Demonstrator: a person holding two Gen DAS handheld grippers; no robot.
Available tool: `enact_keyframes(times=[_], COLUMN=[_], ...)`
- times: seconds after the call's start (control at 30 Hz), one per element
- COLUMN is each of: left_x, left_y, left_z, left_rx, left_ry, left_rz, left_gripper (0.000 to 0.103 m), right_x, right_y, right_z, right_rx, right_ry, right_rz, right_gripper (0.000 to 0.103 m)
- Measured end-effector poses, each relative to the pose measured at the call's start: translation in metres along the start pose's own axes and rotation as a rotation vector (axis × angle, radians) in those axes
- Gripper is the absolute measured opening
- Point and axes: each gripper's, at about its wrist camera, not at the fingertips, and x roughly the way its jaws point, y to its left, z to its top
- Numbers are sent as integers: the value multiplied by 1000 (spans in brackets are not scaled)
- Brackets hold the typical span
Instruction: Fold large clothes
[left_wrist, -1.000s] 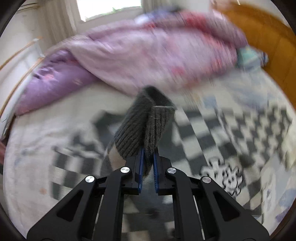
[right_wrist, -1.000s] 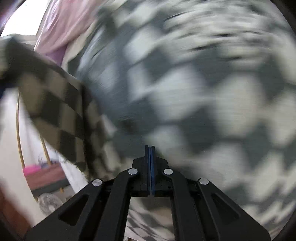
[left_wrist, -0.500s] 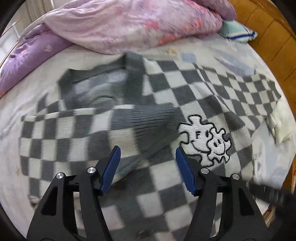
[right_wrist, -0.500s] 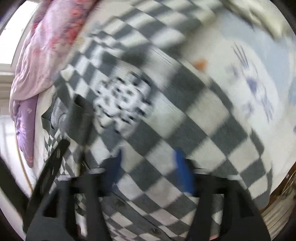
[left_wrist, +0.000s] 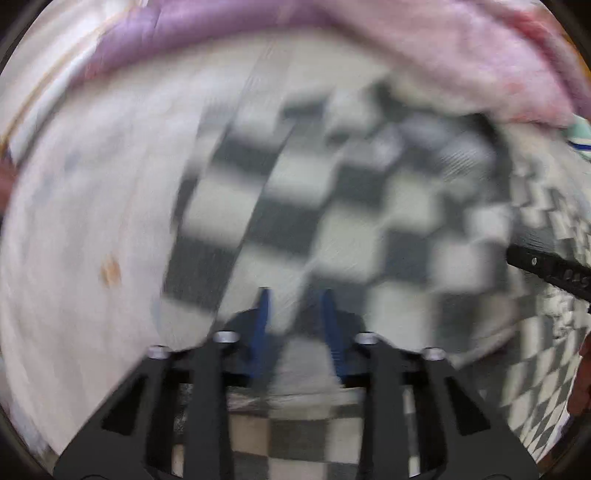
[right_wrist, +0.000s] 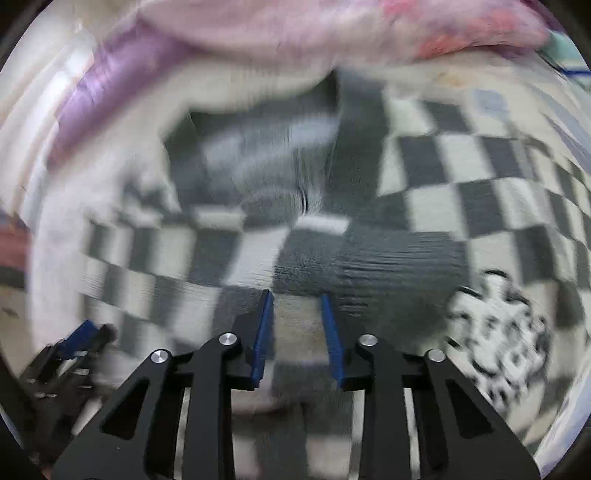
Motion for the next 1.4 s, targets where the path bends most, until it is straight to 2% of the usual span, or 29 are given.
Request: enact_keyframes(times=[0.03,0.07,0.13,0.2,0.27,0.33,0.37,0.43,0.47,0.5,0.57,0.67,0.7,0.77,0.83,0.93,1.0,1.1,1.2,1.23,1.27,1.3,1.4], left_x=[8,6,-4,-5,2,0,-9,-24,-26,-25,-16,10,25,50,39,28,25,6,-3,-4,-2,4,23], left_y=[9,15,25,31,35,27,22,19,20,23,28,43,47,47,43,52,61,61,55,55,57,60,59], left_z=[-5,-10,-22,-35,-42,-32,-24,-9,-3,13,38,82,95,110,112,93,72,37,11,3,-4,-13,-21], left_rx=[-11,-16,-38,-46,-45,-8,9,16,10,-7,-23,-67,-76,-95,-62,-98,-142,-173,-142,-153,-166,-178,-157], left_ry=[7,-14,12,13,-7,20,21,-30,-49,-70,-87,-127,-142,-125,-104,-12,25,49,78,120,144,151,95], left_rz=[-17,-51,-64,-80,-93,-61,-43,-53,-68,-72,-53,-20,15,13,31,-31,-59,-58,2,11,3,-21,-20], left_gripper=[11,11,11,11,11,12,13,13,12,12,13,13,13,11,11,11,11,11,12,13,13,12,11], right_x=[-2,-9,-18,-12,2,-4,-14,-34,-37,-36,-23,20,26,21,10,14,31,33,20,18,19,24,43], right_y=[0,-1,-9,-22,-34,-38,-38,-40,-44,-49,-62,-76,-78,-79,-79,-65,-58,-58,-59,-55,-55,-54,-63], right_z=[0,-2,-19,-32,-28,-16,-8,6,16,23,41,63,68,74,72,59,54,67,77,81,83,84,93], right_rx=[14,39,95,143,197,244,242,207,199,208,242,227,219,223,250,215,133,138,164,166,160,156,171], right_ry=[-13,24,85,66,58,111,108,40,30,26,34,65,48,67,119,177,116,129,158,167,180,188,162], right_rz=[-1,-4,31,66,106,104,94,45,4,-1,-1,-33,-29,-38,-55,-17,-74,-108,-100,-93,-78,-73,-64], right_gripper=[23,22,21,20,18,16,14,14,15,16,17,15,15,14,15,18,17,17,17,21,32,37,42])
